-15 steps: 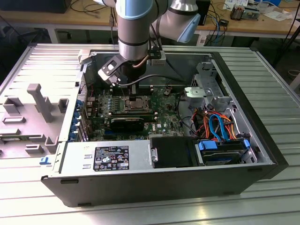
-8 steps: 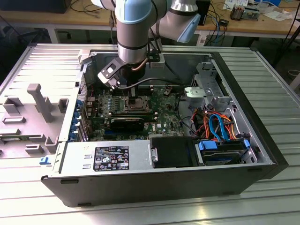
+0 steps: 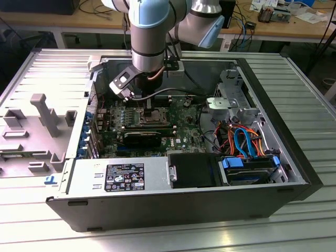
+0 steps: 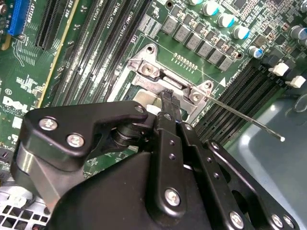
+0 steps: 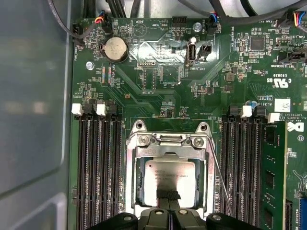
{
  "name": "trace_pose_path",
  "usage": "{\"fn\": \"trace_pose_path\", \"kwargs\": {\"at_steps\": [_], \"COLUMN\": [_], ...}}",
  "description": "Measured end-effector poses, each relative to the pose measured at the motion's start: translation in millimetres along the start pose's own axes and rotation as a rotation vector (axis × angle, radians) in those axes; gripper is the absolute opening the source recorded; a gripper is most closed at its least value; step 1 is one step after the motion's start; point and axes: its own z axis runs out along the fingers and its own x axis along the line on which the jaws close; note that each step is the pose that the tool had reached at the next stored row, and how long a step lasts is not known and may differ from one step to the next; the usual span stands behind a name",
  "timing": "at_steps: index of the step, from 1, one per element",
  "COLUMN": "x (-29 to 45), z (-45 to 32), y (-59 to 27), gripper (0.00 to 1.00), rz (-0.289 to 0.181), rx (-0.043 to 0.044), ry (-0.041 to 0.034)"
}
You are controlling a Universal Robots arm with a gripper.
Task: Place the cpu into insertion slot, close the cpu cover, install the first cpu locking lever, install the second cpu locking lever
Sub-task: 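Close the cpu cover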
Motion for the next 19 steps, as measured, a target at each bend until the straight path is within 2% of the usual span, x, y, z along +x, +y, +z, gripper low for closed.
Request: {"fn": "trace_pose_path", "kwargs": {"at_steps": [3, 4, 7, 9, 15, 17, 19], "x": [0.0, -0.3, -0.8, -0.7, 0.0, 0.2, 0.3], "z": [-5.7, -6.8, -9.5, -14.2, -38.8, -44.5, -46.2], "y": [6.1, 14.5, 28.1, 31.0, 33.4, 33.3, 33.4], "gripper": [0.11, 0.11, 0.11, 0.11, 0.11, 0.11, 0.11], "rz": [0.0, 0.0, 0.001, 0.001, 0.001, 0.001, 0.001], "rx": [0.0041, 0.0116, 0.0241, 0.027, 0.0328, 0.0331, 0.0329], "ry": [0.0003, 0.0005, 0.0007, 0.001, 0.0028, 0.0027, 0.003]}}
